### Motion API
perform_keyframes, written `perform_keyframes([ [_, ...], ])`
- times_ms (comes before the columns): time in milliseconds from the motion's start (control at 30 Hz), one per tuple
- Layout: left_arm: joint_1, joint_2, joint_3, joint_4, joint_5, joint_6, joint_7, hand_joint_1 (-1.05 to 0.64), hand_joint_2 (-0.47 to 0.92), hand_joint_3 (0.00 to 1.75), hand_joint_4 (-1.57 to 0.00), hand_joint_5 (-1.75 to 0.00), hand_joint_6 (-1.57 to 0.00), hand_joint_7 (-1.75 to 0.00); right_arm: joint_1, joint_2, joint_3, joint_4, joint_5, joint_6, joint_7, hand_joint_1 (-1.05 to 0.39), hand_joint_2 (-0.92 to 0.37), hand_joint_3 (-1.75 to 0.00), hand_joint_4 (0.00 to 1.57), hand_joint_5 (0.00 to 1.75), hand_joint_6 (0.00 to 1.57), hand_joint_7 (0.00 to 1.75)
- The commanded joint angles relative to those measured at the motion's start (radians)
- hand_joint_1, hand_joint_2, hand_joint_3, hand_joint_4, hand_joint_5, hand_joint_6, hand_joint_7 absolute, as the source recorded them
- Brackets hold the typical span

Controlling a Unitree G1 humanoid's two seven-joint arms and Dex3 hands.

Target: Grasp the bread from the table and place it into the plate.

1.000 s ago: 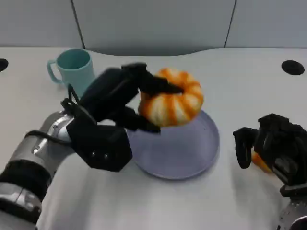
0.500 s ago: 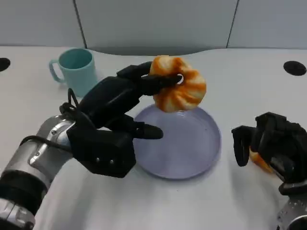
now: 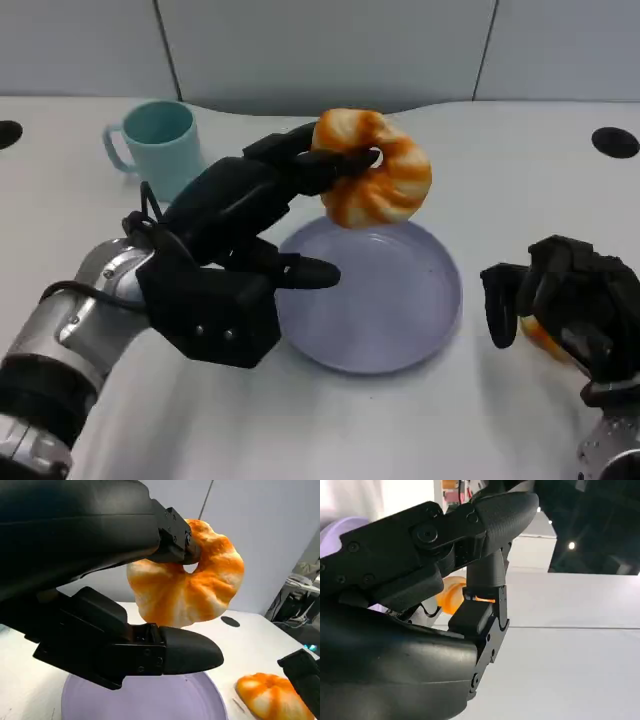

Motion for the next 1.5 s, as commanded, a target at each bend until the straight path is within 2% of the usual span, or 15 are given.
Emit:
perform_keyframes([
  [33, 0.004, 0.022, 0.003, -0.015, 0.008, 0.008, -0.009, -1.05, 0.92, 0.51, 0.0, 0.0, -0.26, -0.07, -0.003, -0.005, -0.021, -0.001, 0.031, 0.026, 0.032, -0.46, -0.92, -0.1, 0.92, 1.74, 0.87, 1.28],
  [267, -0.017, 0.052, -0.012, -0.05, 0.033, 0.114, -0.098, -1.05, 0.92, 0.36, 0.0, 0.0, -0.32, -0.09, 0.003, -0.003, -0.018, -0.004, 0.026, 0.017, 0.025, -0.48, -0.92, -0.11, 0.92, 1.75, 0.84, 1.37],
  [333, -0.027, 0.057, -0.012, -0.054, 0.035, 0.146, -0.127, -1.05, 0.92, 0.43, 0.0, 0.0, -0.42, -0.11, 0.001, -0.004, -0.019, -0.004, 0.029, 0.024, 0.033, -0.48, -0.92, -0.11, 0.91, 1.75, 0.85, 1.25],
  [433, -0.038, 0.06, -0.01, -0.053, 0.04, 0.174, -0.138, -1.05, 0.92, 0.54, -0.04, -0.03, -0.64, -0.1, 0.003, -0.01, -0.009, -0.002, 0.013, 0.009, 0.019, -0.5, -0.92, -0.12, 0.91, 1.75, 0.84, 1.38],
  [500, -0.041, 0.059, -0.007, -0.054, 0.031, 0.184, -0.147, -1.05, 0.92, 0.56, -0.05, -0.04, -0.7, -0.09, 0.004, -0.007, -0.012, -0.002, 0.017, 0.011, 0.017, -0.5, -0.92, -0.12, 0.92, 1.75, 0.82, 1.41],
  [633, -0.043, 0.053, 0.0, -0.05, 0.011, 0.187, -0.156, -1.05, 0.92, 0.59, -0.09, -0.07, -0.85, -0.1, 0.005, -0.001, -0.015, -0.007, 0.023, 0.013, 0.016, -0.49, -0.92, -0.11, 0.92, 1.75, 0.86, 1.29],
  [767, -0.039, 0.047, 0.003, -0.045, -0.001, 0.176, -0.149, -1.05, 0.92, 0.58, -0.1, -0.09, -0.88, -0.1, 0.0, 0.003, -0.025, -0.005, 0.042, 0.043, 0.041, -0.47, -0.92, -0.09, 0.92, 1.75, 0.84, 1.34],
  [900, -0.037, 0.044, 0.004, -0.041, -0.009, 0.164, -0.141, -1.05, 0.92, 0.58, -0.1, -0.09, -0.9, -0.09, 0.006, 0.002, -0.022, -0.006, 0.031, 0.026, 0.029, -0.48, -0.92, -0.09, 0.91, 1.75, 0.84, 1.34],
  [1033, -0.033, 0.046, 0.004, -0.048, -0.015, 0.162, -0.143, -1.05, 0.92, 0.58, -0.09, -0.1, -0.9, -0.08, -0.002, 0.0, -0.029, -0.003, 0.045, 0.047, 0.056, -0.45, -0.92, -0.1, 0.89, 1.75, 0.88, 1.14],
  [1167, -0.029, 0.046, 0.008, -0.047, -0.025, 0.151, -0.14, -1.05, 0.92, 0.58, -0.08, -0.1, -0.89, -0.07, 0.002, -0.002, -0.015, -0.005, 0.023, 0.002, 0.026, -0.49, -0.92, -0.12, 0.91, 1.75, 0.86, 1.35],
  [1300, 0.011, 0.046, 0.044, -0.06, -0.101, 0.086, -0.146, -1.05, 0.92, 0.55, -0.07, -0.12, -0.89, -0.06, 0.0, 0.004, -0.02, 0.007, 0.034, 0.035, 0.018, -0.47, -0.92, -0.09, 0.91, 1.75, 0.83, 1.36],
  [1367, 0.064, 0.032, 0.086, -0.07, -0.21, -0.012, -0.156, -1.05, 0.92, 0.5, -0.12, -0.17, -0.92, -0.07, 0.002, 0.008, -0.022, 0.004, 0.039, 0.044, 0.021, -0.44, -0.92, -0.05, 0.9, 1.75, 0.87, 1.17],
  [1400, 0.092, 0.022, 0.105, -0.071, -0.279, -0.065, -0.175, -1.05, 0.92, 0.46, -0.14, -0.35, -0.95, -0.08, 0.003, 0.015, -0.027, -0.001, 0.048, 0.037, 0.025, -0.44, -0.92, -0.06, 0.9, 1.75, 0.9, 1.08],
  [1467, 0.13, 0.002, 0.131, -0.064, -0.404, -0.142, -0.23, -0.97, 0.92, 0.35, -0.12, -0.65, -0.98, -0.12, 0.005, 0.022, -0.025, -0.006, 0.046, 0.015, 0.019, -0.48, -0.92, -0.1, 0.91, 1.75, 0.9, 1.13],
  [1500, 0.17, -0.004, 0.144, -0.081, -0.443, -0.172, -0.236, -0.93, 0.92, 0.31, -0.12, -0.71, -0.99, -0.13, 0.005, 0.025, -0.024, -0.006, 0.047, 0.022, 0.021, -0.5, -0.92, -0.11, 0.92, 1.75, 0.9, 1.16],
])
